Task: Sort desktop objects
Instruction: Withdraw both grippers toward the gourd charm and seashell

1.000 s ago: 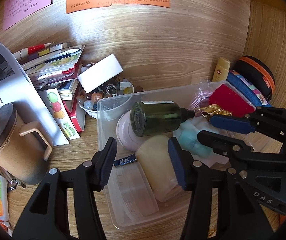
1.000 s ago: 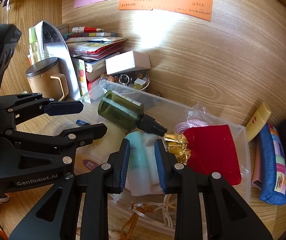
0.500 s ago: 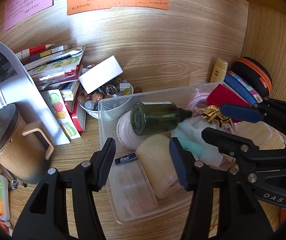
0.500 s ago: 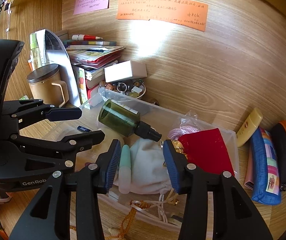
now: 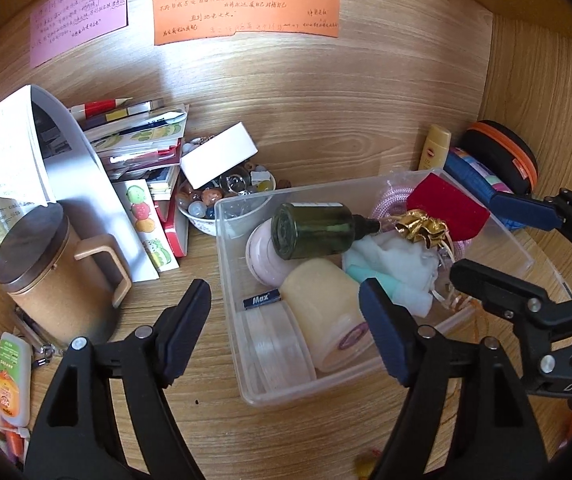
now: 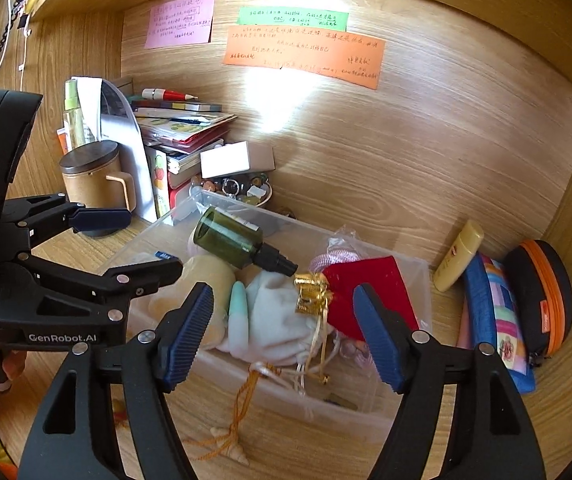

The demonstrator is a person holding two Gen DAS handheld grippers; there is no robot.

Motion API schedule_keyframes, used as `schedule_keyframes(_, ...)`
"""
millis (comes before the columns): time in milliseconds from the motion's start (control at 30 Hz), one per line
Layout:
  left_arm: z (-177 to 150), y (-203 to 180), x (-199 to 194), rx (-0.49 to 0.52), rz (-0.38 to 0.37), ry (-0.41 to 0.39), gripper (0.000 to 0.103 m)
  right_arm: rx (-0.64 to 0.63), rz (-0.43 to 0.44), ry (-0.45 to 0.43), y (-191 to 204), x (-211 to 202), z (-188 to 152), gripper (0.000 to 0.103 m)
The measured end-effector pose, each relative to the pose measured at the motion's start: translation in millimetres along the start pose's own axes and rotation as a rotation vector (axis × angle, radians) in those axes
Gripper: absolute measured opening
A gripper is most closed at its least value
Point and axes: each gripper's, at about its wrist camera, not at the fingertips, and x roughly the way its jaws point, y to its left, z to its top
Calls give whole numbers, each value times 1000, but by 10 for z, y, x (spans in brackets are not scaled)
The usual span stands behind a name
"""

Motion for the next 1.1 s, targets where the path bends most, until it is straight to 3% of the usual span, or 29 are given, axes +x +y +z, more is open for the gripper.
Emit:
schedule_keyframes(233,-106,-34,-191,14,26,-21,95,19,-19,-6,-49,-148,-106,78)
schedule_keyframes(567,-342,-64,-278,2,40,37,97,21,-44,28,-114,-338,-414,80)
schedule_keyframes(1100,-807,-278,-355,17,34,125,97,4,10,108,-38,-348,-888,80)
